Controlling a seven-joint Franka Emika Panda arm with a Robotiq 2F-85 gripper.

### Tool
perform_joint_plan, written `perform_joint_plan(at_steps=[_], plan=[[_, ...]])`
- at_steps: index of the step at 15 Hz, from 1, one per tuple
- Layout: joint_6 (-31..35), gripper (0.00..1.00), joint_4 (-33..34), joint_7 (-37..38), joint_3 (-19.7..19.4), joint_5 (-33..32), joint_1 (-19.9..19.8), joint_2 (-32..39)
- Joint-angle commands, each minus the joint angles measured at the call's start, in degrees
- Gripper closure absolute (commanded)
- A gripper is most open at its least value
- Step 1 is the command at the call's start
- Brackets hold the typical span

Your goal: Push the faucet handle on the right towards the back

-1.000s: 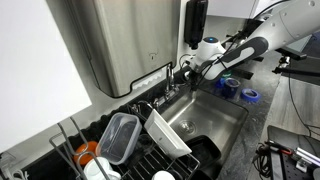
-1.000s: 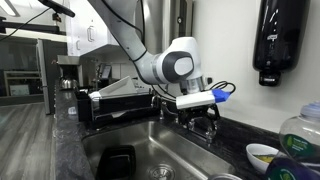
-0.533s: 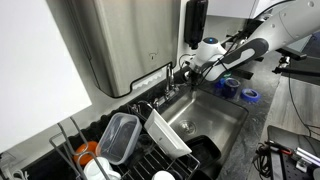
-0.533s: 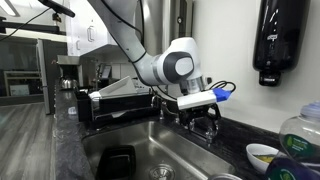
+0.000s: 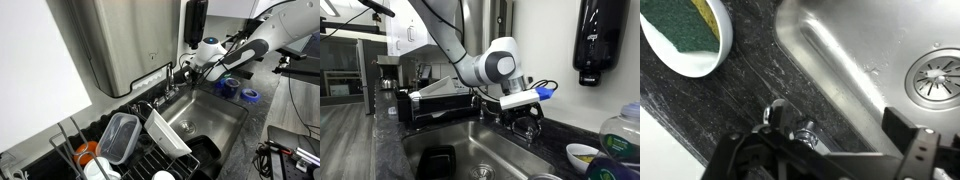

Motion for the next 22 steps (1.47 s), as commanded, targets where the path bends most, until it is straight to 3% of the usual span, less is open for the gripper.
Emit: perform_joint_plan(at_steps=[1, 11, 15, 17, 22], plan=[[2.2, 0.00, 2.2, 0.8, -0.9, -2.2, -0.6, 1.9], [1.7, 0.00, 0.4, 0.7, -0.5, -2.2, -0.8, 0.5], [-1.4, 0.00, -8.5, 0.4, -0.1, -2.6, 0.2, -6.9], [-4.6, 0.00, -14.5, 5.0, -2.4, -4.8, 3.2, -12.3], [-13.4, 0.00, -26.5, 15.4, -1.2, -6.0, 6.1, -26.0]])
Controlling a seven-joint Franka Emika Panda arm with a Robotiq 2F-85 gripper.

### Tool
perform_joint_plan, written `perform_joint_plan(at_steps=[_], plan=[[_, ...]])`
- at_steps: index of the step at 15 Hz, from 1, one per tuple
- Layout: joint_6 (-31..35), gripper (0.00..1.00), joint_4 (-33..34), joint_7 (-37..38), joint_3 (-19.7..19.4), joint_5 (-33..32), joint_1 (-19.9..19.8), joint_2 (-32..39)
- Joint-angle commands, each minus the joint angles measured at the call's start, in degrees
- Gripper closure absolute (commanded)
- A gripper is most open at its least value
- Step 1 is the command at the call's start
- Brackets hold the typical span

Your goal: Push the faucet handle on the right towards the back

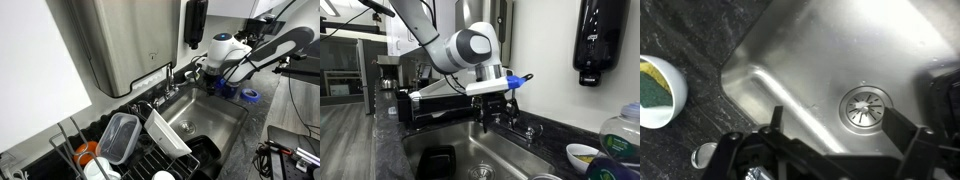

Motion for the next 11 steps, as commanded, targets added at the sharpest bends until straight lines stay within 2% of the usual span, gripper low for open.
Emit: perform_joint_plan(at_steps=[1, 5, 8, 9, 11], plan=[[-6.1, 0.00, -10.4, 7.6, 0.5, 0.0, 2.3, -12.2], [-11.9, 0.00, -16.7, 13.8, 1.3, 2.9, 4.0, -21.8], [-18.2, 0.00, -18.0, 16.1, 1.2, 8.0, 5.0, -26.8], [-15.8, 0.00, -15.6, 15.0, 1.0, 5.6, 4.9, -22.8], [-16.5, 0.00, -15.9, 15.1, 0.9, 5.9, 5.1, -24.4]])
